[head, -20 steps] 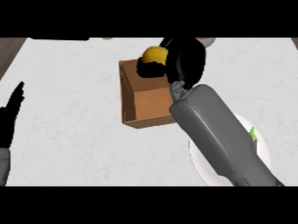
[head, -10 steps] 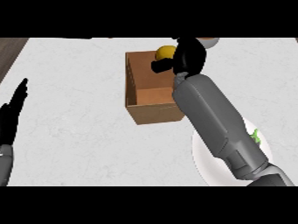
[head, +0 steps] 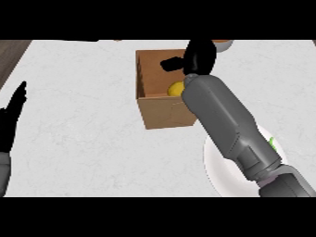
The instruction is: Pick the lemon from the plate and place it in the cardboard box
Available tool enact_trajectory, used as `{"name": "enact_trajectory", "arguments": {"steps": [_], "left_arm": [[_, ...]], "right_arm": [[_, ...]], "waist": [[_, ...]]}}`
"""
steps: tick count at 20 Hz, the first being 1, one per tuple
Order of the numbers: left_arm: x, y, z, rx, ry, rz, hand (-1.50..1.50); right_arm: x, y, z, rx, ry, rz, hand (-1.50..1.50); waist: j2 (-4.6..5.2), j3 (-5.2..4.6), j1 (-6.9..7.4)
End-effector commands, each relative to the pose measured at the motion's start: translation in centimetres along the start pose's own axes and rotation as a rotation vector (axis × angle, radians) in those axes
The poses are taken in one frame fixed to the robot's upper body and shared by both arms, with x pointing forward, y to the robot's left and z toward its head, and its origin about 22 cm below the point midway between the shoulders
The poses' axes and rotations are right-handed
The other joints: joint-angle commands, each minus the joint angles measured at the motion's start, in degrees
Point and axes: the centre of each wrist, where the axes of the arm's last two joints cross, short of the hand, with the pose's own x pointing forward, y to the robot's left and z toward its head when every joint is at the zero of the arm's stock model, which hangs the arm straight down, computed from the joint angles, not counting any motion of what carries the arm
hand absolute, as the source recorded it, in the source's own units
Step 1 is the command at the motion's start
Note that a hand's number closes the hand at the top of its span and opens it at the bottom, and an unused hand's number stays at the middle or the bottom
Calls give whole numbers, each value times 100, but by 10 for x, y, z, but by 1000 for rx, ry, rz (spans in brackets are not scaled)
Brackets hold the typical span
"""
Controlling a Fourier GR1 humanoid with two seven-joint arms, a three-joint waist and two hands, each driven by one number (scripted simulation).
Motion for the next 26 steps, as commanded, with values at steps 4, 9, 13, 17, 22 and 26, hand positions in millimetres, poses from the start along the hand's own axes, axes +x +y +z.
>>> {"name": "enact_trajectory", "arguments": {"steps": [4,9,13,17,22,26], "left_arm": [[-23,-2,22,13,21,-3,0],[-34,-1,21,41,69,7,0],[-36,12,26,54,66,5,0],[-22,27,28,66,70,-19,0],[-28,20,33,55,66,-10,0],[-28,20,17,66,74,-6,0]], "right_arm": [[-2,-7,-1,-183,-45,-207,-150],[-6,-39,-13,-213,-64,-323,-150],[-36,-50,16,-221,-62,-366,-150],[-84,-79,29,-245,-1,-340,-150],[-127,-135,64,-246,-4,-313,-150],[-144,-181,99,-213,-5,-286,-150]], "waist": [[-30,12,-192],[-67,11,-377],[-134,8,-506],[-126,11,-468],[-123,9,-519],[-100,5,-549]]}}
